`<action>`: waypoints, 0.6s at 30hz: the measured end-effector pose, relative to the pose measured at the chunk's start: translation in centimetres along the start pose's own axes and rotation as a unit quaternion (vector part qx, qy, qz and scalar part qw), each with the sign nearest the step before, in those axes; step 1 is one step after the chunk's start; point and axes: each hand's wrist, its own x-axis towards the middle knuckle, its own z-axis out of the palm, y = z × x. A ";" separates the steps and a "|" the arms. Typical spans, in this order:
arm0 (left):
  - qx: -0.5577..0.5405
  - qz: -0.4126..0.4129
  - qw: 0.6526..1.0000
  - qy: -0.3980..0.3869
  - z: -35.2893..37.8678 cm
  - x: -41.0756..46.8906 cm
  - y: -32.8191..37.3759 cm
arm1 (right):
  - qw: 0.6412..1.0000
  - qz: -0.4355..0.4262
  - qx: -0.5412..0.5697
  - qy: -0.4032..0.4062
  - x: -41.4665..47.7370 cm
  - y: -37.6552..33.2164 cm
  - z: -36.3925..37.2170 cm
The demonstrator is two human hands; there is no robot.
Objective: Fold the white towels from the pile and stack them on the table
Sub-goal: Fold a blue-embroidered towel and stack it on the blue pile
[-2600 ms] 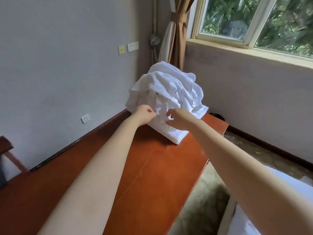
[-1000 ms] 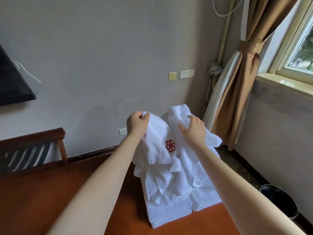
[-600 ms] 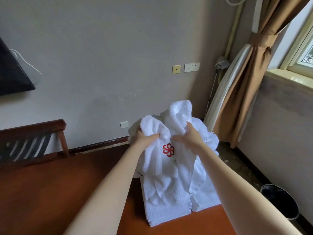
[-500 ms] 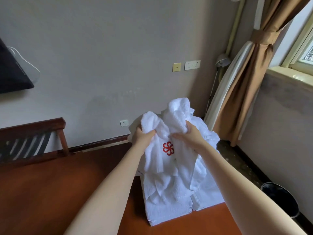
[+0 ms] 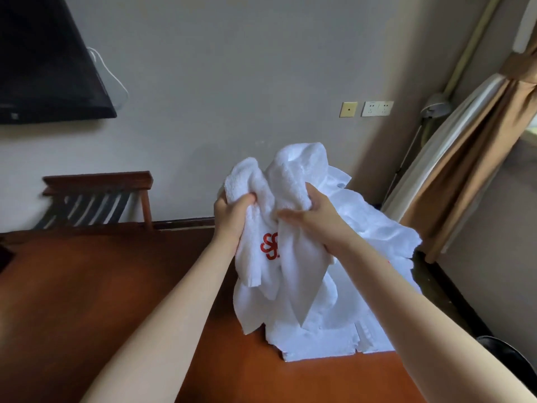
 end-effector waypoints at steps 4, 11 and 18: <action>0.019 0.013 0.999 0.048 -5.5 0.1 0.0 | 0.999 0.013 0.000 -0.038 1.0 0.5 5.6; 0.309 -0.148 0.939 0.031 -11.5 3.1 -6.3 | 0.967 0.142 -0.186 -0.100 2.8 8.1 12.6; 0.332 -0.223 0.912 -0.092 -14.6 2.5 -11.7 | 0.886 0.121 -0.376 -0.243 3.3 11.0 14.8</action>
